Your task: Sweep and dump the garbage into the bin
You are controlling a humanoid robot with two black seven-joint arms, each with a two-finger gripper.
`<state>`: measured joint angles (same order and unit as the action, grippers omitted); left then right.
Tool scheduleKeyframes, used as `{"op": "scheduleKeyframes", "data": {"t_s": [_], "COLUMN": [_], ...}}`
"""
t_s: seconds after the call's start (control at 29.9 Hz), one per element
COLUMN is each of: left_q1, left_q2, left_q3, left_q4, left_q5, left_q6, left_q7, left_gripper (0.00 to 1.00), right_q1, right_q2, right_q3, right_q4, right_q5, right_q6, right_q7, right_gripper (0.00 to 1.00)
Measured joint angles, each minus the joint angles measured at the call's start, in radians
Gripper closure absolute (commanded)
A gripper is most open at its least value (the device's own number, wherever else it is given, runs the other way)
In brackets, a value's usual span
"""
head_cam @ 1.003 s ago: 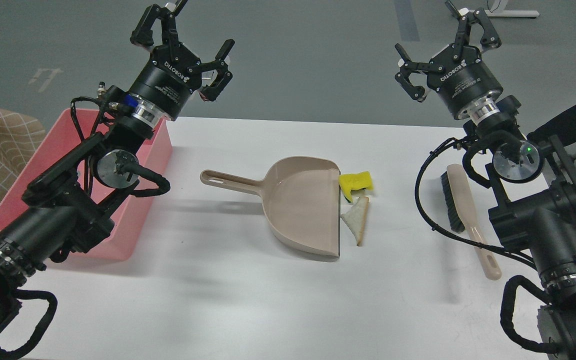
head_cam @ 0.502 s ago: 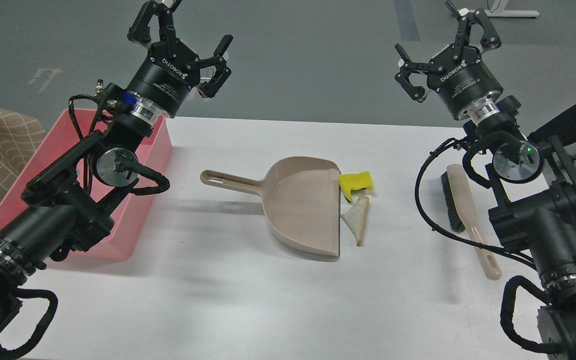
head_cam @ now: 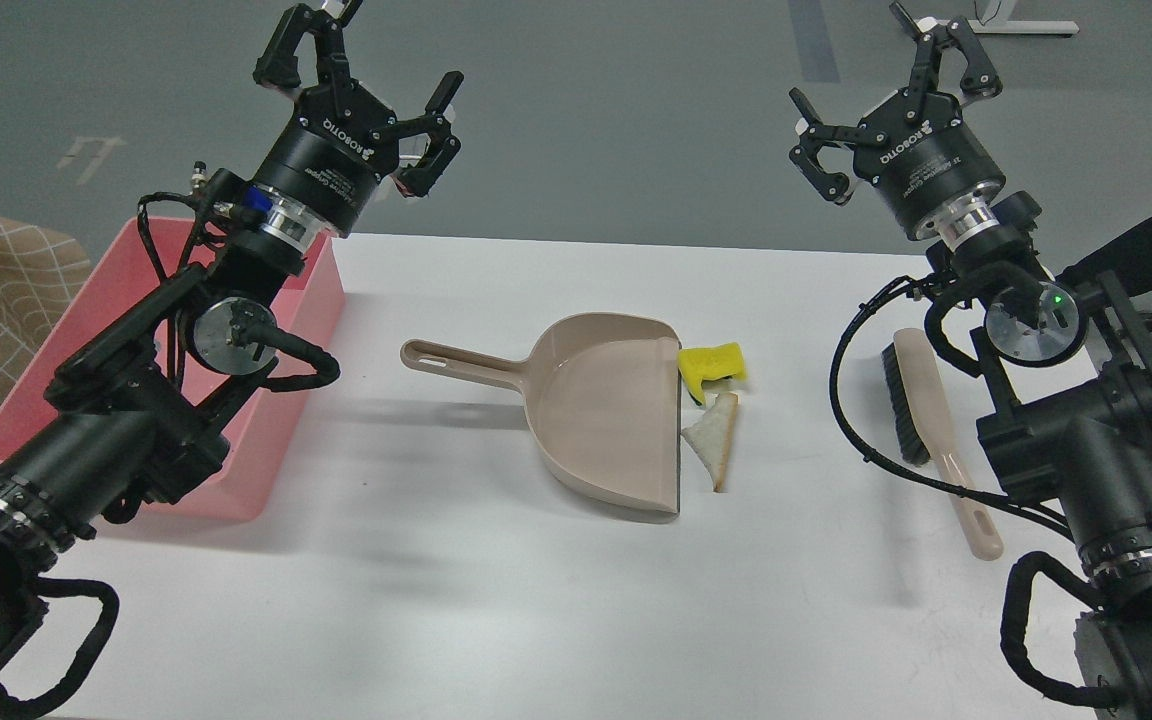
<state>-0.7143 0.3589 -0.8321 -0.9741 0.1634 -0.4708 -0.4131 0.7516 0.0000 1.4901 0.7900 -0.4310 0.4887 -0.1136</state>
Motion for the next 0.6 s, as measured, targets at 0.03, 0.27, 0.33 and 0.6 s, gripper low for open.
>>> {"op": "scheduleKeyframes", "data": {"t_s": [0.03, 0.27, 0.33, 0.6], "left_q1": [0.0, 0.001, 0.002, -0.002], "left_q2": [-0.001, -0.014, -0.015, -0.01], "left_q3": [0.0, 0.0, 0.0, 0.001], "left_q4": [0.0, 0.001, 0.002, 0.002], "left_q5": [0.0, -0.001, -0.001, 0.106], "left_q6": [0.0, 0.009, 0.006, 0.001], "left_q7": [0.0, 0.0, 0.0, -0.043], "left_gripper": [0.02, 0.02, 0.02, 0.02], "right_q1": [0.0, 0.0, 0.0, 0.0], "right_q2": [0.0, 0.0, 0.0, 0.0], "right_q3": [0.0, -0.001, -0.001, -0.001], "right_q4": [0.0, 0.0, 0.0, 0.0], "right_q5": [0.0, 0.0, 0.0, 0.0], "right_q6": [0.0, 0.0, 0.0, 0.0], "right_q7": [0.0, 0.0, 0.0, 0.0], "right_gripper": [0.0, 0.0, 0.0, 0.0]}}
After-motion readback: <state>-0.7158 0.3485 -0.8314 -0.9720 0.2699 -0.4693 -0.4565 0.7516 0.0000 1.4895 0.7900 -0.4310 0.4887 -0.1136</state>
